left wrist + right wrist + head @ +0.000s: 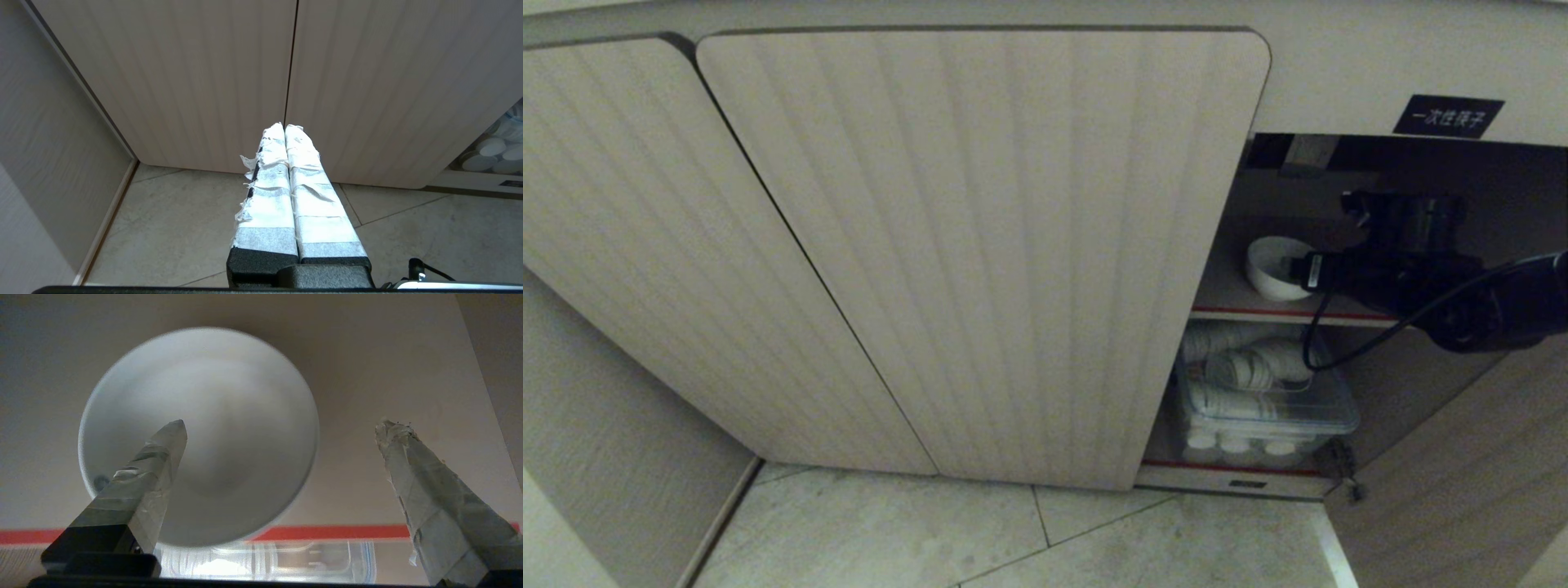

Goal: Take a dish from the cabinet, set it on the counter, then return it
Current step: Take the bowl from the cabinet

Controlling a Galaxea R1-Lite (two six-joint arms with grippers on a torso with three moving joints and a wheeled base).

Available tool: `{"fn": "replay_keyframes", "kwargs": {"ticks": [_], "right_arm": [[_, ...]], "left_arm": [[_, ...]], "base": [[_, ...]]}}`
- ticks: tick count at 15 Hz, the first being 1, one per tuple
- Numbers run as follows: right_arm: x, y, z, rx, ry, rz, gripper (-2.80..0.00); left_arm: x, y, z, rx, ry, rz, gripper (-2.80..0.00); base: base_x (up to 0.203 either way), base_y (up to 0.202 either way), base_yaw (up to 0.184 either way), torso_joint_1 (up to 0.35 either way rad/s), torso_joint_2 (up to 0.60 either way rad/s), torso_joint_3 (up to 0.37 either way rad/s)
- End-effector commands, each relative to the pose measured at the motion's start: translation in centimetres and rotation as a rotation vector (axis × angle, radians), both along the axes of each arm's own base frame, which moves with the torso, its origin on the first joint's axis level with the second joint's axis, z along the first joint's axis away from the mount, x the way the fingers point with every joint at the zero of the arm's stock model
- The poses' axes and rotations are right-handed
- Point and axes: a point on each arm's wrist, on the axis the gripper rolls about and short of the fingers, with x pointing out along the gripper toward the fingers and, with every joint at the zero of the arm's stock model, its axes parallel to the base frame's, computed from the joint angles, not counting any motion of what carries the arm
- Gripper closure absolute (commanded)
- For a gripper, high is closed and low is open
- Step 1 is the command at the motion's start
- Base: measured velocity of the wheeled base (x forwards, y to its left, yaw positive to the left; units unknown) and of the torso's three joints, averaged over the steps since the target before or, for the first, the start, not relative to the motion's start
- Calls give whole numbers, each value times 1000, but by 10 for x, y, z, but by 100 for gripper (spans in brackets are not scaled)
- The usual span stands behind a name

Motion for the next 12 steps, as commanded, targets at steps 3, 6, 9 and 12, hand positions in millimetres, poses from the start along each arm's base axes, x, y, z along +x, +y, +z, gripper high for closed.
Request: {"fn": "replay_keyframes", "kwargs": {"ticks": [3, 6, 9, 12], "right_arm": [[6, 0, -1, 0, -9, -3, -280], [6, 0, 0, 1, -10, -4, -280], [9, 0, 5, 1, -8, -4, -280], [9, -1, 5, 1, -6, -5, -280]], "left_arm": [[0, 0, 0, -1, -1, 1, 0], [0, 0, 0, -1, -1, 1, 0], [0, 0, 0, -1, -1, 1, 0], [0, 0, 0, -1, -1, 1, 0]], "base": [[0, 0, 0, 0, 0, 0], [0, 0, 0, 0, 0, 0], [0, 0, 0, 0, 0, 0], [0, 0, 0, 0, 0, 0]]}}
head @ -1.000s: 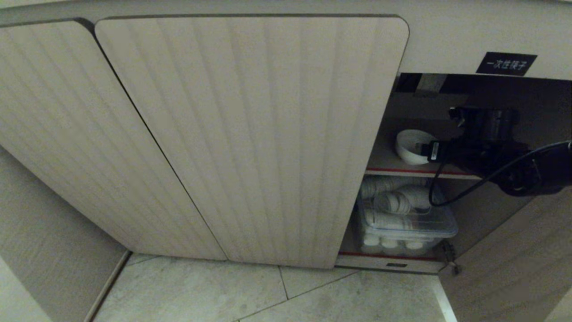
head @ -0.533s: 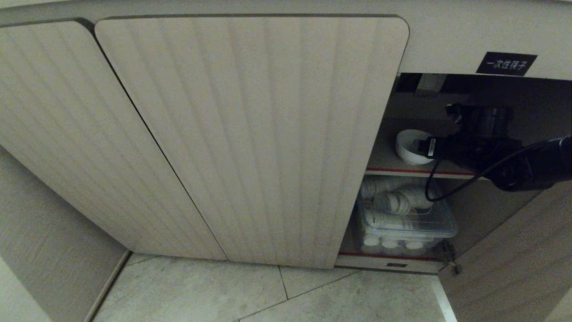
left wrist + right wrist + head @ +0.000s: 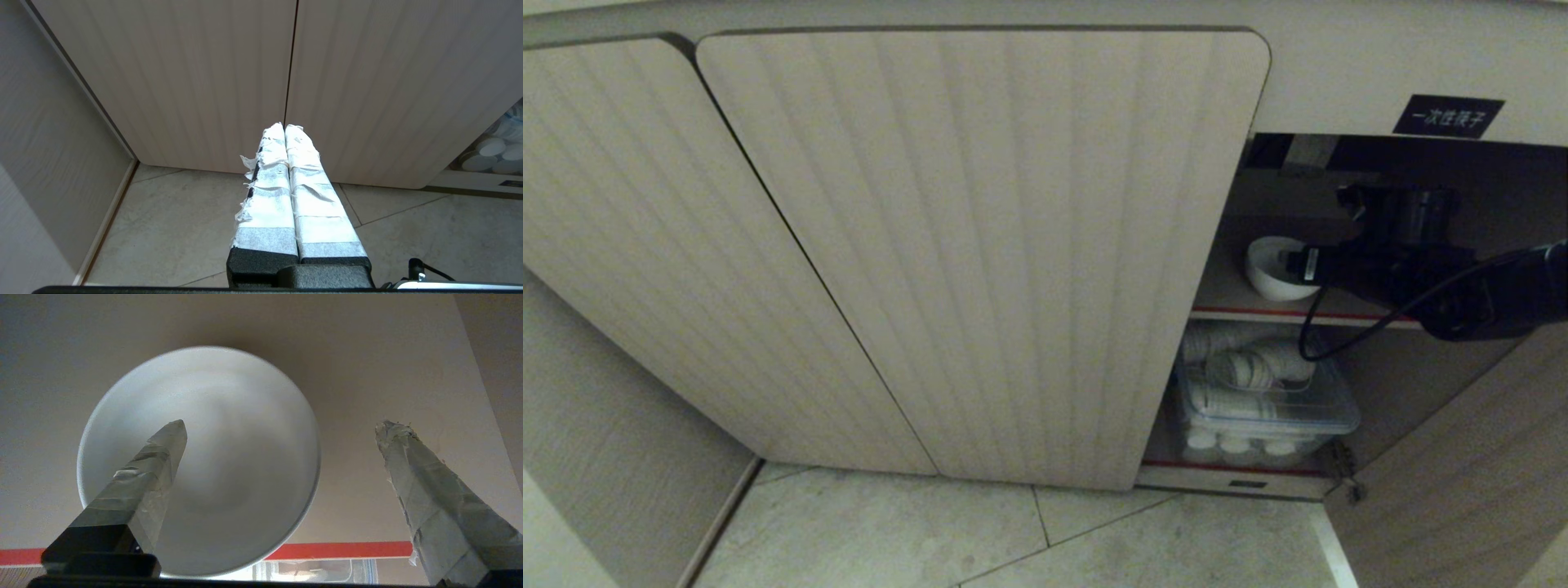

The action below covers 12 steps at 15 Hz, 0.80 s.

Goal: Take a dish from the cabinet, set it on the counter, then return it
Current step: Take the bowl from the cabinet

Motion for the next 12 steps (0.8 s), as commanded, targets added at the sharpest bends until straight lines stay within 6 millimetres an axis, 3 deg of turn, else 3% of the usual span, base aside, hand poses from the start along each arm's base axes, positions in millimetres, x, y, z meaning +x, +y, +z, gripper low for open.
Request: {"fn": "replay_keyframes", "kwargs": {"ticks": [1, 12], "right_arm": [[0, 0, 1, 0, -5, -2, -280], [11, -14, -7, 63, 54, -44, -280]], "left_arm": [[0, 0, 0, -1, -1, 1, 0], [0, 0, 0, -1, -1, 1, 0]], "base": [[0, 0, 0, 0, 0, 0], [0, 0, 0, 0, 0, 0]]}}
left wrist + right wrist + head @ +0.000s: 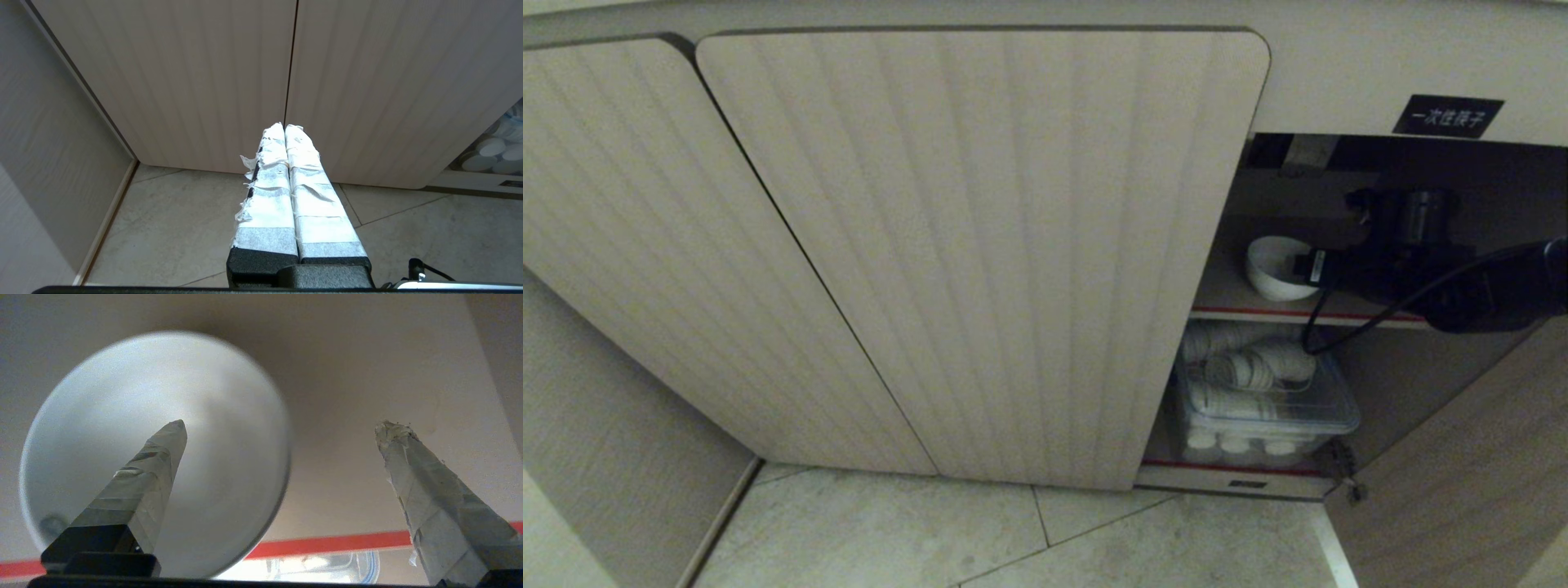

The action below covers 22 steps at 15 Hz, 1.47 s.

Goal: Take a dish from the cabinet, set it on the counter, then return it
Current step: Take the bowl from the cabinet

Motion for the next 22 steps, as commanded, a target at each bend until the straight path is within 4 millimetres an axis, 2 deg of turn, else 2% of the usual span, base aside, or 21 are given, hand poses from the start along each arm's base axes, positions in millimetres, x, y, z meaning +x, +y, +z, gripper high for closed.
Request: {"fn": "replay_keyframes", "kwargs": {"ticks": [1, 7, 14, 22], "right_arm": [[4, -2, -1, 2, -6, -4, -280], [11, -1, -4, 10, 3, -1, -280], [10, 5, -4, 24, 21, 59, -280], [13, 6, 5, 27, 28, 91, -280]], "left_arm": [[0, 0, 0, -1, -1, 1, 0], [0, 0, 0, -1, 1, 1, 0], [0, 0, 0, -1, 0, 1, 0], [0, 0, 0, -1, 0, 1, 0]], "base": [[0, 0, 0, 0, 0, 0], [0, 0, 0, 0, 0, 0], [0, 0, 0, 0, 0, 0], [0, 0, 0, 0, 0, 0]]}}
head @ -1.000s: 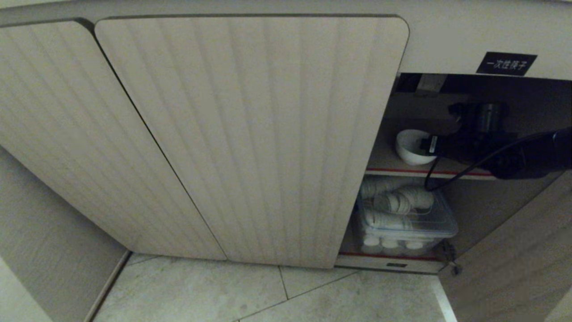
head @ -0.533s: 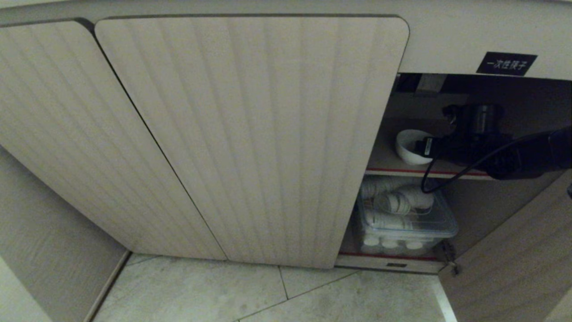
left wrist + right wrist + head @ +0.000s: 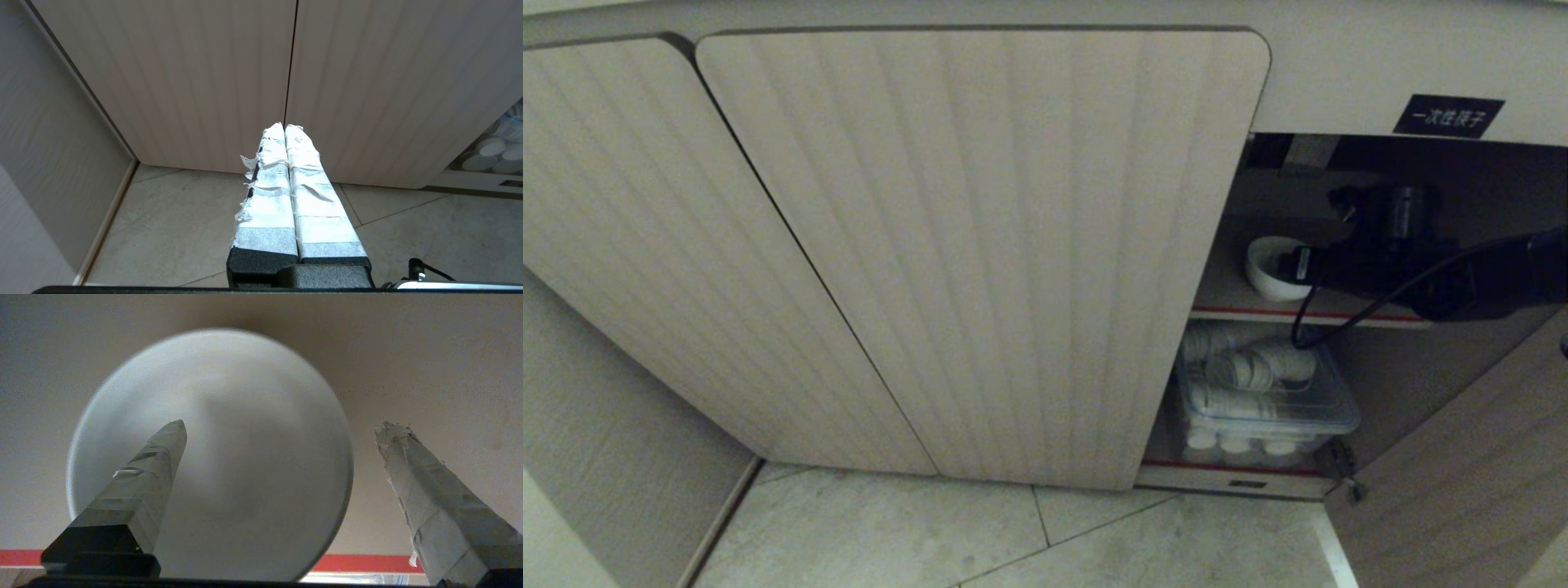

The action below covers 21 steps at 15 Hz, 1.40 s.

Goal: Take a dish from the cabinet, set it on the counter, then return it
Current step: Take the bowl from the cabinet

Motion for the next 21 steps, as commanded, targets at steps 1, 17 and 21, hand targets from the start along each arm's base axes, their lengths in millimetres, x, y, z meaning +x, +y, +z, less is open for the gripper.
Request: {"fn": "replay_keyframes", "kwargs": {"ticks": [1, 17, 21], "right_arm": [[1, 0, 4, -1, -3, -2, -280], [10, -7, -1, -6, 56, -18, -280], [10, -7, -1, -7, 57, -21, -280]], "left_arm": [[0, 0, 0, -1, -1, 1, 0], [0, 0, 0, -1, -1, 1, 0], [0, 0, 0, -1, -1, 1, 0]], "base": [[0, 0, 0, 0, 0, 0], [0, 0, 0, 0, 0, 0], [0, 0, 0, 0, 0, 0]]}}
